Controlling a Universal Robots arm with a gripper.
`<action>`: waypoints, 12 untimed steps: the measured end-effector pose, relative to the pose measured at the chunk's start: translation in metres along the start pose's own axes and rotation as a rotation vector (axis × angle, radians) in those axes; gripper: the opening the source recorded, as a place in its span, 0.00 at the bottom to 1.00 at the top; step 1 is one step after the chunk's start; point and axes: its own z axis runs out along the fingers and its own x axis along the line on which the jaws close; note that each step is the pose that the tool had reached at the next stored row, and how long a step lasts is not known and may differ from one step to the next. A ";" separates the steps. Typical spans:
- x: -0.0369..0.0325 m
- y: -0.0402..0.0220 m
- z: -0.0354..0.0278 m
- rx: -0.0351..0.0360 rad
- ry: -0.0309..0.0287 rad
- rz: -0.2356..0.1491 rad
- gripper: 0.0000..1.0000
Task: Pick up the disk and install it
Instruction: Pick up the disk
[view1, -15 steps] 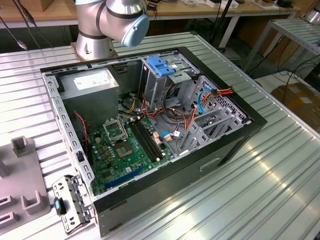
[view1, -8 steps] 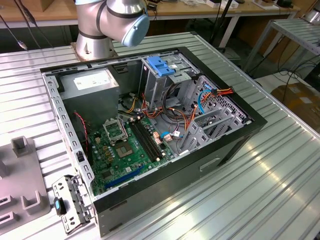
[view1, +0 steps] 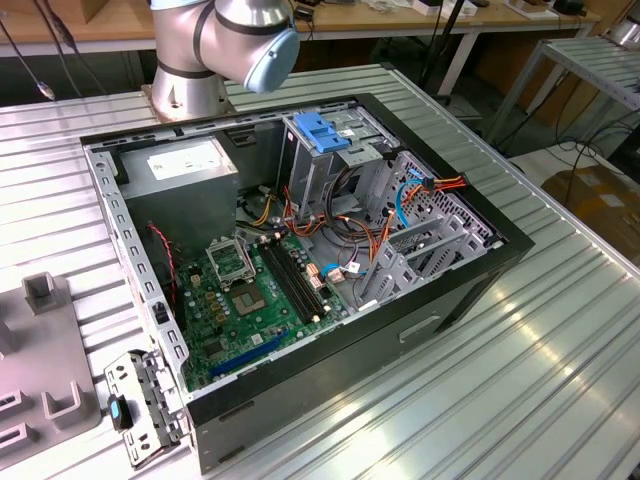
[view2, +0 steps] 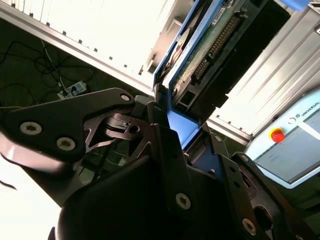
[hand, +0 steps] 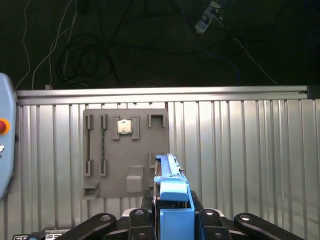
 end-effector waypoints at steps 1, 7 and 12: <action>-0.0001 -0.0019 0.0000 0.0001 0.0000 0.000 0.37; 0.0000 -0.0086 -0.0003 0.0000 0.0000 0.000 0.37; 0.0000 -0.0131 -0.0004 0.0001 -0.0001 0.000 0.37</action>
